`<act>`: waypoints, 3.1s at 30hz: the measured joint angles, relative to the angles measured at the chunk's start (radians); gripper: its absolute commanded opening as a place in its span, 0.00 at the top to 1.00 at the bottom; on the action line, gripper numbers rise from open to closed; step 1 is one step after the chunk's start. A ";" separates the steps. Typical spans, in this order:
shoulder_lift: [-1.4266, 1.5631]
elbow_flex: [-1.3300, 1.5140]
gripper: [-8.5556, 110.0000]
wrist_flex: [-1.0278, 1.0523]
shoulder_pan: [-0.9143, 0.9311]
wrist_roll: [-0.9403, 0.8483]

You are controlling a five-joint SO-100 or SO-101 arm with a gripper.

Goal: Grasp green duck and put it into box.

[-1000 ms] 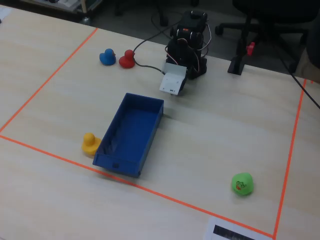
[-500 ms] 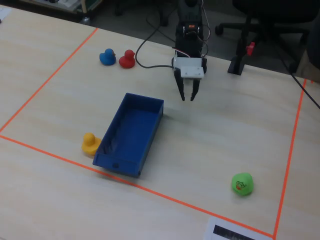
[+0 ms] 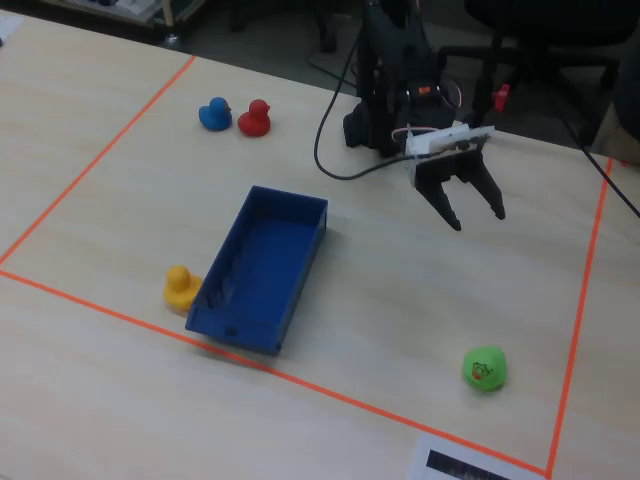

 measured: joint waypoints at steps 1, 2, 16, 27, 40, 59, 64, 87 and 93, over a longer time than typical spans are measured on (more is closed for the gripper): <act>-0.067 -0.041 0.58 -0.032 0.000 0.028; -0.129 -0.081 0.56 -0.058 0.000 0.054; -0.676 -0.512 0.51 -0.130 0.005 0.178; -0.897 -0.653 0.52 -0.158 0.006 0.141; -1.095 -0.827 0.51 -0.156 0.012 -0.006; -1.266 -0.994 0.56 -0.150 0.048 -0.063; -1.282 -1.012 0.71 -0.155 0.048 -0.072; -1.075 -0.779 0.93 -0.207 0.074 -0.144; -0.658 -0.563 0.93 0.014 0.138 -0.052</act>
